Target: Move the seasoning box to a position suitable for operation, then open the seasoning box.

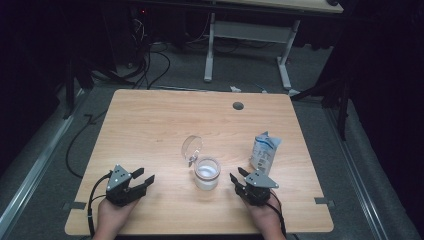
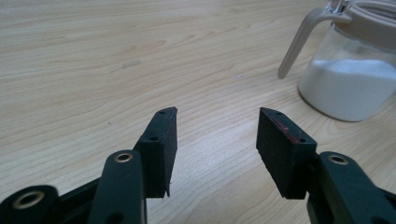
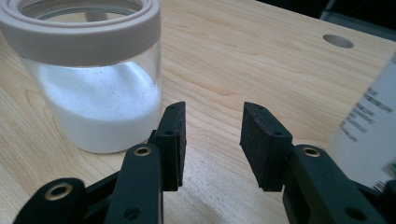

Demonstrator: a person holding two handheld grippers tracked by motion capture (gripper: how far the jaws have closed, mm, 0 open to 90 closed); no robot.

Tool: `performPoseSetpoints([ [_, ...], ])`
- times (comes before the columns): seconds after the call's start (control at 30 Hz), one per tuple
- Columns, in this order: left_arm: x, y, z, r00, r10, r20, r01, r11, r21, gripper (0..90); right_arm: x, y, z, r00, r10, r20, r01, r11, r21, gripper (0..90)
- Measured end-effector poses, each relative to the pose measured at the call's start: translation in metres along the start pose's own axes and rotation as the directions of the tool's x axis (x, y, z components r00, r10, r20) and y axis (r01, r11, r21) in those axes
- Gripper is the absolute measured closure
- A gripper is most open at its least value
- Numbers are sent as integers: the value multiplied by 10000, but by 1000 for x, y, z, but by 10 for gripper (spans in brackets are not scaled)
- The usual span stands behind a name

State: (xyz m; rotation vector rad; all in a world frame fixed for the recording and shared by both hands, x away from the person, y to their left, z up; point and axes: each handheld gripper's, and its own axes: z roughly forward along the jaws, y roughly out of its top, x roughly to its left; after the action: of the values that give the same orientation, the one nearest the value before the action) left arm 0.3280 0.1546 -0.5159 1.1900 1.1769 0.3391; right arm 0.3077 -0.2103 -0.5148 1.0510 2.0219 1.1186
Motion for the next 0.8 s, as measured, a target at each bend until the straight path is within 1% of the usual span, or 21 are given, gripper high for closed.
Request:
performPoseSetpoints([
  [0.1,-2,-1,1,10000,30,-29,-30,10000,52,493,2,1,2,10000,-27,-82,27,10000,-22,634],
  [0.13,-5,-1,0,10000,-29,-25,29,10000,40,497,4,3,3,9998,-179,-114,178,9998,-56,648],
  [0.17,-5,-1,0,10000,-29,-25,29,10000,40,502,4,3,3,9998,-179,-114,178,9998,-56,648],
  [0.2,-6,-3,2,9998,-206,-36,207,9998,62,508,6,6,4,9998,-171,-95,170,9998,-105,649],
  [0.23,-6,-4,3,9997,-240,-61,240,9997,90,510,6,7,5,9999,-95,-125,94,9999,-136,650],
  [0.27,-6,-4,3,9997,-240,-61,240,9997,90,514,6,7,5,9999,-95,-125,94,9999,-136,650],
  [0.3,-6,-5,6,9997,-189,-140,191,9997,125,514,6,7,6,9999,-28,-142,27,9999,-134,653],
  [0.33,-7,-5,10,9998,-47,-172,50,9998,166,522,7,7,9,9998,27,-209,-28,10000,-41,670],
  [0.37,-7,-5,10,9998,-47,-172,50,9998,166,527,7,7,9,9998,27,-209,-28,10000,-41,670],
  [0.4,-8,-3,15,9998,-114,-131,115,9999,117,529,8,8,10,9997,-39,-228,41,10000,78,725],
  [0.43,-8,-3,15,9998,-114,-131,115,9999,117,529,8,8,10,9997,-39,-228,41,10000,78,725],
  [0.47,-11,-2,20,9999,-105,-103,106,9999,88,529,7,9,10,9989,149,-434,-144,9998,112,738],
  [0.5,-11,-2,20,9999,-105,-103,106,9999,88,529,7,9,10,9989,149,-434,-144,9998,112,738],
  [0.53,-15,-1,24,9999,-93,-91,94,9999,65,532,4,10,10,9979,337,-560,-328,9993,166,740],
  [0.6,-19,0,27,9999,1,-134,-1,10000,25,536,3,9,10,9978,354,-559,-347,9993,128,739],
  [0.63,-21,1,28,9999,7,-124,-7,10000,3,544,3,9,10,9975,393,-594,-385,9992,146,739],
  [0.67,-24,2,28,9999,-32,-118,31,10000,-56,549,3,8,9,9974,326,-638,-318,9994,132,739],
  [0.7,-24,2,28,9999,-32,-118,31,10000,-56,553,3,8,8,9977,317,-597,-310,9994,132,739],
  [0.73,-27,3,30,9999,-17,-127,17,10000,-44,556,3,7,8,9974,339,-630,-331,9994,137,739],
  [0.8,-30,3,30,9999,-16,-101,15,10000,-59,555,3,7,7,9973,349,-642,-342,9993,126,738],
])
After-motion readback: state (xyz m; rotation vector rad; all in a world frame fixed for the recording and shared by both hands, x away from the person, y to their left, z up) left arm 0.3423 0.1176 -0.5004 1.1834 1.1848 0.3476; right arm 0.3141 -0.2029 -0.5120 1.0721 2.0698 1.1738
